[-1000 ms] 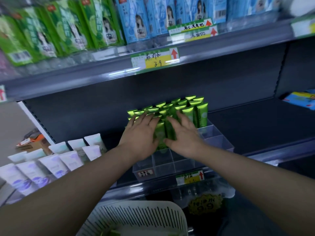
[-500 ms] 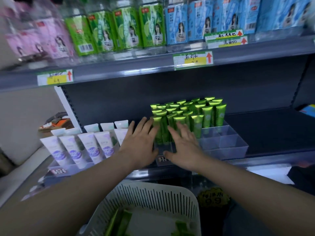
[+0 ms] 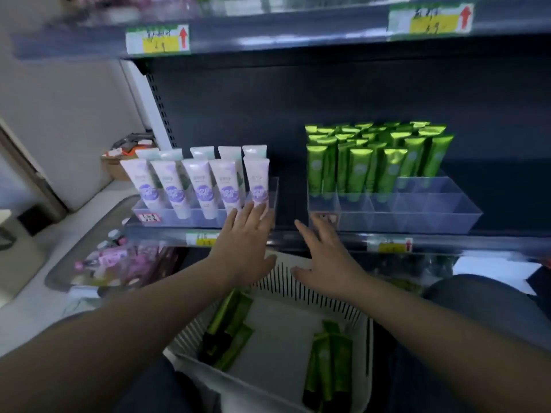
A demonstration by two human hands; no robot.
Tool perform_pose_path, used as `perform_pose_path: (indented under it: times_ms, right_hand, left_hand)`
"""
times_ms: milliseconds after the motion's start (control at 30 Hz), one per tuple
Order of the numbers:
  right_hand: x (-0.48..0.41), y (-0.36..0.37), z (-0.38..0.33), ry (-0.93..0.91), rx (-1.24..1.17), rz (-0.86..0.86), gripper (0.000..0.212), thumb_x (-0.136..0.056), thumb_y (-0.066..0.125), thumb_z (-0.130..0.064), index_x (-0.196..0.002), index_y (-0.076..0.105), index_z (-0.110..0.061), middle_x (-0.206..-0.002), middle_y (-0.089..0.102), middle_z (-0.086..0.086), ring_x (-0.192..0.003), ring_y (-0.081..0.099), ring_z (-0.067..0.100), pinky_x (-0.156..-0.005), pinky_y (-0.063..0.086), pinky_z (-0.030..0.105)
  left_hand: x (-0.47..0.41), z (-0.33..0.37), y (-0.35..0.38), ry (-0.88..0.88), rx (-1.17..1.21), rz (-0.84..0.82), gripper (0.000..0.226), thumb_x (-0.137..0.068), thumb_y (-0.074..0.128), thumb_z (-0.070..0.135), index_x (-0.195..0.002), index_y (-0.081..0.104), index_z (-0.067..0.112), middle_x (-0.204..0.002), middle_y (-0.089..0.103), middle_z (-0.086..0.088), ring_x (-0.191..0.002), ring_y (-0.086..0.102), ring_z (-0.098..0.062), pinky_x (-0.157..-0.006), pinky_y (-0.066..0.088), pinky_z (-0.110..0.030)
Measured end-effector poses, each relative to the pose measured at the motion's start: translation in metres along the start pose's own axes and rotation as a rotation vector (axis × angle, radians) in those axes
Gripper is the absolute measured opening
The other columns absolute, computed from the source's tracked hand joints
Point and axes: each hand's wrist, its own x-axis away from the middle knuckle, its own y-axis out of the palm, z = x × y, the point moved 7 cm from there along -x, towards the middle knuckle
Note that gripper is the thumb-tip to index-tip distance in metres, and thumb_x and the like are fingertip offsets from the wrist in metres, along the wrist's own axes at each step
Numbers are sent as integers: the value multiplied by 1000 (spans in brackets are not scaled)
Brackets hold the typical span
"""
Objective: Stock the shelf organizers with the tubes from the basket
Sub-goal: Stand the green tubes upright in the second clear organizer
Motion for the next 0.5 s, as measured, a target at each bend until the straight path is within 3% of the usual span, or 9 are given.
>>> perform_pose_path:
  times_ms: [133, 333, 500]
  right_hand:
    - [12, 31, -1, -26, -14, -50, 92, -83, 60, -50, -149, -1, -31, -156, -17, -8, -144, -13, 16, -115, 9, 35]
    - [24, 71, 13, 0, -74, -144, 92, -81, 62, -43, -149, 2, -30, -157, -7, -7, -144, -1, 14, -110, 4, 25]
    - [22, 93, 24, 46, -86, -263, 92, -81, 63, -40, -149, 3, -27, -157, 2, -4, -144, 8, 16, -117, 13, 31]
  left_hand:
    - [17, -8, 31, -33, 54, -63, 90, -83, 48, 55, -149, 0, 16, -157, 4, -6, -145, -2, -25, -117, 3, -43]
    - [33, -16, 73, -54, 149, -134, 87, -83, 51, 48, -149, 5, 14, -157, 7, -5, -145, 1, -22, -117, 3, -39]
    - [43, -20, 111, -85, 201, -237, 85, -84, 51, 45, -149, 7, 11, -156, 10, -8, -145, 6, -23, -117, 5, -36]
